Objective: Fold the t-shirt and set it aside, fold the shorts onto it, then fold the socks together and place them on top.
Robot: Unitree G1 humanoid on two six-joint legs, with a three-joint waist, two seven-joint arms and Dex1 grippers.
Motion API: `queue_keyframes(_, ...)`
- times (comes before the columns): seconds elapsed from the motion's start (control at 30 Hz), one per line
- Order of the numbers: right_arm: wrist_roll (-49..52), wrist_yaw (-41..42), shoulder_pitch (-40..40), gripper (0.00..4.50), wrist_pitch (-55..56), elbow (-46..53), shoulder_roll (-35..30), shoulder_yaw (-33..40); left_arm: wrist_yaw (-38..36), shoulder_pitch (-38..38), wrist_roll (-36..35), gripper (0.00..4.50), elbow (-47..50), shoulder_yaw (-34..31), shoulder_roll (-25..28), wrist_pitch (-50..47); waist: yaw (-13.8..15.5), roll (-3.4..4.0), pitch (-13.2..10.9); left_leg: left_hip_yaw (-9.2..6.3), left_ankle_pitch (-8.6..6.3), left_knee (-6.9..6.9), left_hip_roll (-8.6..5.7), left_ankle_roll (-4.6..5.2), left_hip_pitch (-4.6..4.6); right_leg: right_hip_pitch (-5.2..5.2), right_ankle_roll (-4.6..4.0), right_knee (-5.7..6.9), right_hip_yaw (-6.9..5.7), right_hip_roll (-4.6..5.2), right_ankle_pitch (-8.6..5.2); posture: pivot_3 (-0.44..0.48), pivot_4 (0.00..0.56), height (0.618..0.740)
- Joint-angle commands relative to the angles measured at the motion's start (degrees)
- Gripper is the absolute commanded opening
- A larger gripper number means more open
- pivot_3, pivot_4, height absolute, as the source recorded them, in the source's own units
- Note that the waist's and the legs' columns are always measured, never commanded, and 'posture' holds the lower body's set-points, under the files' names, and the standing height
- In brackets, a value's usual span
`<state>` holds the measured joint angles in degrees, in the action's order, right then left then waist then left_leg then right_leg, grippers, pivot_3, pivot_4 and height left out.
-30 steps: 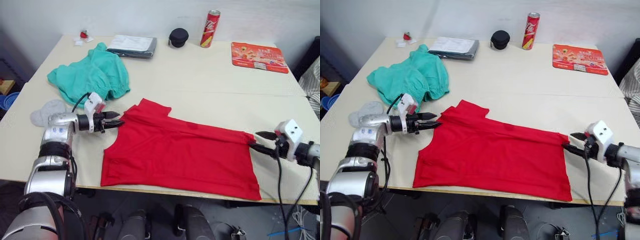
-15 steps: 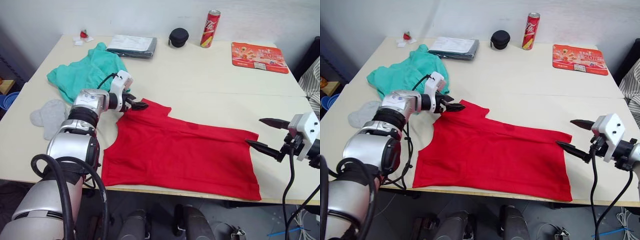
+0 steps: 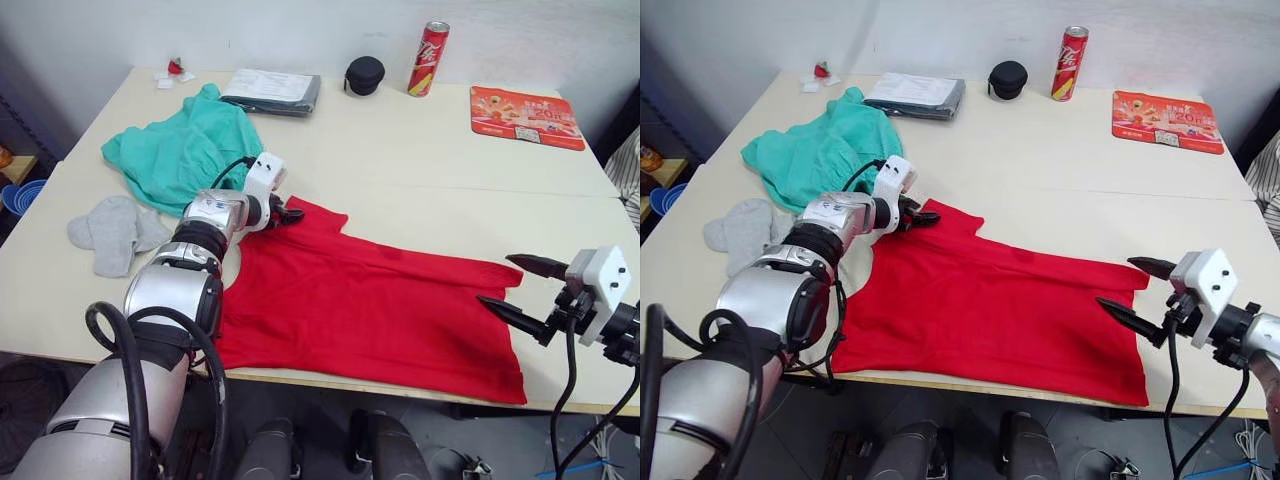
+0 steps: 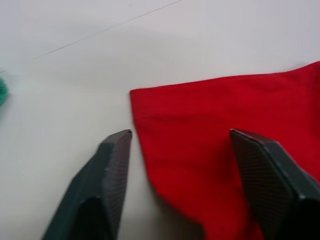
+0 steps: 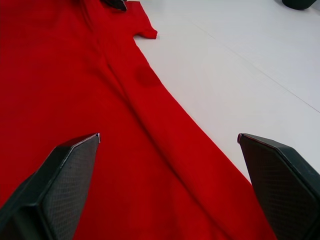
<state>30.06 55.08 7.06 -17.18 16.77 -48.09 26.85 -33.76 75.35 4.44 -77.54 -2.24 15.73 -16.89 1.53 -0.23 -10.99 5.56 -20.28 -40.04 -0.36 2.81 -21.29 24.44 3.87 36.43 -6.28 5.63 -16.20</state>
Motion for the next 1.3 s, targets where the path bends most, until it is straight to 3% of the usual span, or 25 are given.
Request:
queue_keyframes(0.03, 1.31, -1.10, 1.03, 4.50, -0.11, 3.19, 0.88, 2.23, 1.03, -0.95, -0.67, 1.88, -0.26, -2.09, -0.45, 2.34, -0.01, 0.00, 0.00, -0.01, 0.00, 0.00, 0.01, 0.00, 0.00, 0.00, 0.00, 0.00, 0.00, 0.00, 0.00, 0.000, 0.150, 0.740)
queue_keyframes(0.23, 1.45, -1.82, 3.15, 4.50, -0.30, 4.78, 2.11, 2.23, -3.68, -2.40, -2.01, 0.04, 0.54, -5.33, 1.52, 11.58, -0.16, 0.00, 0.00, 0.01, 0.00, 0.00, 0.02, 0.00, 0.01, 0.01, 0.00, 0.02, 0.00, -0.01, 0.00, 0.000, 0.150, 0.740)
queue_keyframes(0.67, 1.80, -1.87, 6.20, 4.50, -0.38, 5.57, 2.31, 2.27, -30.59, -6.93, -1.66, 0.04, 2.90, -4.25, 7.06, 32.23, -0.16, -0.01, 0.00, 0.12, -0.01, 0.00, 0.02, 0.00, 0.05, 0.02, 0.00, 0.02, -0.06, -0.10, 0.00, 0.000, 0.150, 0.740)
queue_keyframes(0.87, 1.92, -2.32, 8.72, 4.50, -0.17, 6.19, 2.95, 3.03, -36.87, -8.91, -3.50, 0.04, 4.85, -4.22, 7.65, 42.74, -0.14, -0.01, 0.00, 0.11, -0.02, -0.01, 0.03, 0.03, 0.03, 0.02, 0.00, 0.02, -0.06, -0.09, 0.00, 0.000, 0.150, 0.740)
queue_keyframes(1.3, 0.66, -4.15, 13.48, 4.50, 0.89, 6.38, 6.46, 3.70, -53.06, -20.44, -8.14, 0.04, 12.67, -2.41, 9.29, 60.09, -0.21, -0.04, 0.02, 0.16, -0.05, -0.03, 0.06, 0.08, 0.09, 0.01, 0.00, 0.05, 0.06, -0.06, 0.00, 0.000, 0.150, 0.740)
